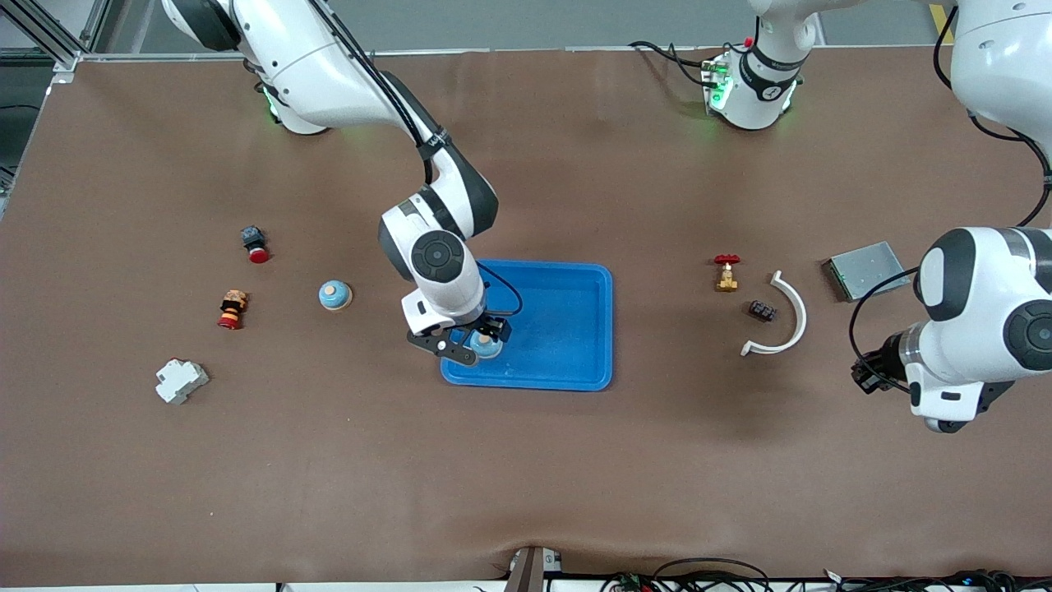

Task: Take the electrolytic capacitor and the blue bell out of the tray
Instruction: 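Place the capacitor near the arc while the right gripper reaches the bell, then grasp the second bell with the right gripper while the left gripper withdraws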

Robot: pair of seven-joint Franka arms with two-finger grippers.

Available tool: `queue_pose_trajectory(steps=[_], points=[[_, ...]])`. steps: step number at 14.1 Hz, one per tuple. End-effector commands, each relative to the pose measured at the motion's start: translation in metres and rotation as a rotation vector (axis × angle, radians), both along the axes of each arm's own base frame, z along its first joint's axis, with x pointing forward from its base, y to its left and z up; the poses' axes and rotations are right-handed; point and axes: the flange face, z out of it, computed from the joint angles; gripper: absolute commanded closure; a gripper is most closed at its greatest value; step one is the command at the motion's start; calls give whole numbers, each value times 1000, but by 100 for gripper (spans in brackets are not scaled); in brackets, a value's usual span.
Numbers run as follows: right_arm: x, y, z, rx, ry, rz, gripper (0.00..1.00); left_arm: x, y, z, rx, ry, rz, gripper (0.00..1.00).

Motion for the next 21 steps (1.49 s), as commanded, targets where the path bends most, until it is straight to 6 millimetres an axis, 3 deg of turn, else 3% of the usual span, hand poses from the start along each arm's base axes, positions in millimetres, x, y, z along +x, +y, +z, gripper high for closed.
queue_pose_trajectory(steps=[1, 5, 7, 9, 15, 16, 17, 18, 19, 21], points=[[8, 11, -11, -30, -27, -25, 0, 3, 22, -9, 5, -9, -20, 100], [10, 17, -26, -42, -31, -32, 0, 8, 52, -43, 23, -17, -40, 100], [7, 22, -29, -39, -33, -25, 0, 8, 57, -66, 10, -9, -36, 100], [7, 22, -33, -35, -38, -25, 0, 5, 53, -89, -11, 3, -19, 100], [9, 24, -43, -32, -45, -21, 2, -37, 19, -140, -52, 10, 47, 100], [10, 25, -42, -29, -49, -21, 19, -45, 15, -145, -55, 1, 41, 100], [11, 26, -43, -29, -48, -22, 44, -51, 13, -146, -56, -2, 38, 100], [12, 26, -43, -28, -50, -22, 76, -55, 13, -146, -54, 3, 37, 100], [12, 27, -42, -25, -49, -22, 100, -61, 11, -144, -52, 9, 33, 100], [12, 28, -41, -24, -49, -43, 100, -67, 7, -143, -48, 16, 33, 100]])
